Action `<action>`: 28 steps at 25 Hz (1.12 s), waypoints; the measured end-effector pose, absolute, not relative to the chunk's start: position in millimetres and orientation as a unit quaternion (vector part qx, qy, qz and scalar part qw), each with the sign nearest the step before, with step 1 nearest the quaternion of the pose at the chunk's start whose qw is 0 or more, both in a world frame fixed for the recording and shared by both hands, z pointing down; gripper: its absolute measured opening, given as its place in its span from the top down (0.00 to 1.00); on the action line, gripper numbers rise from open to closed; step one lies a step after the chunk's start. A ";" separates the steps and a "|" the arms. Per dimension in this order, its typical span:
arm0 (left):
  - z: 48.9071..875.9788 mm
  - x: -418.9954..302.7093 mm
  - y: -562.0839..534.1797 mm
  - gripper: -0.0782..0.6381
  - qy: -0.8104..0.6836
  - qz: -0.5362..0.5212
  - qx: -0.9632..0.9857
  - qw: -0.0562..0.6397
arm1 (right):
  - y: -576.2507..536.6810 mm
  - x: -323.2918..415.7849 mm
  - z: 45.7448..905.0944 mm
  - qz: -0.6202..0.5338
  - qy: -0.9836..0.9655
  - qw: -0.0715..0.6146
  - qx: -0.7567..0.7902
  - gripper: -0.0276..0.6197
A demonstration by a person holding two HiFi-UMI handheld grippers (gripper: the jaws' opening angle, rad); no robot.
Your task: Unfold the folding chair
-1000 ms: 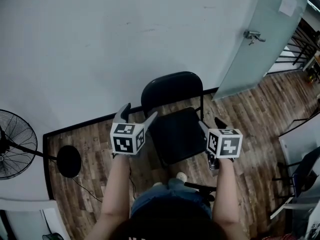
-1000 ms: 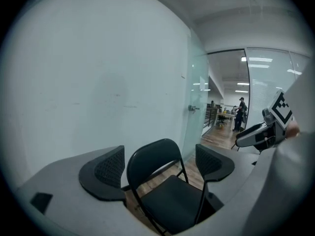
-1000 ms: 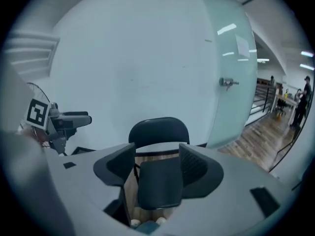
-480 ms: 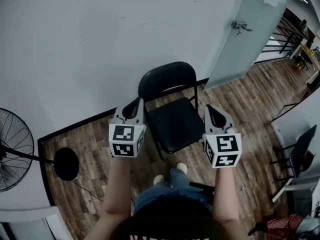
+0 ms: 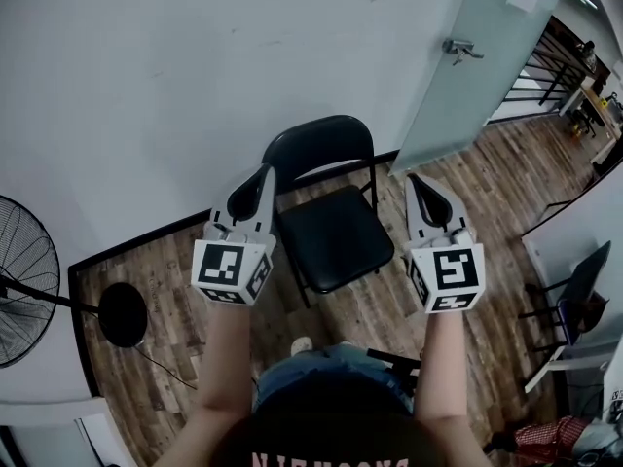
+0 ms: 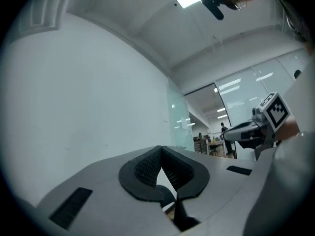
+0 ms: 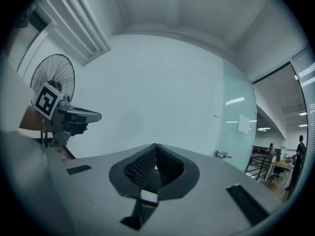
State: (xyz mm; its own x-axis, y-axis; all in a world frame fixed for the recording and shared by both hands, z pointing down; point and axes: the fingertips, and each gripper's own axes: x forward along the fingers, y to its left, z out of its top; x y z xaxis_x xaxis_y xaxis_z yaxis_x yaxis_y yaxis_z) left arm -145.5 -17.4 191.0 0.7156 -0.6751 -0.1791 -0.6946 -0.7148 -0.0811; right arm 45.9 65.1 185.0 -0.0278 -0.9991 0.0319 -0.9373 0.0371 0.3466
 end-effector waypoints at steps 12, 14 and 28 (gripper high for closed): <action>146.0 -123.1 -8.2 0.89 0.402 0.074 -0.902 0.139 | 92.0 96.3 152.9 -0.134 -0.690 0.088 0.706 0.95; 141.0 -119.0 -6.1 0.89 0.405 0.072 -0.898 0.157 | 96.7 102.5 149.3 -0.139 -0.685 0.085 0.710 0.96; 136.1 -94.4 -5.2 0.89 0.409 0.017 -0.888 0.208 | 95.3 119.6 153.7 -0.143 -0.680 0.117 0.709 0.96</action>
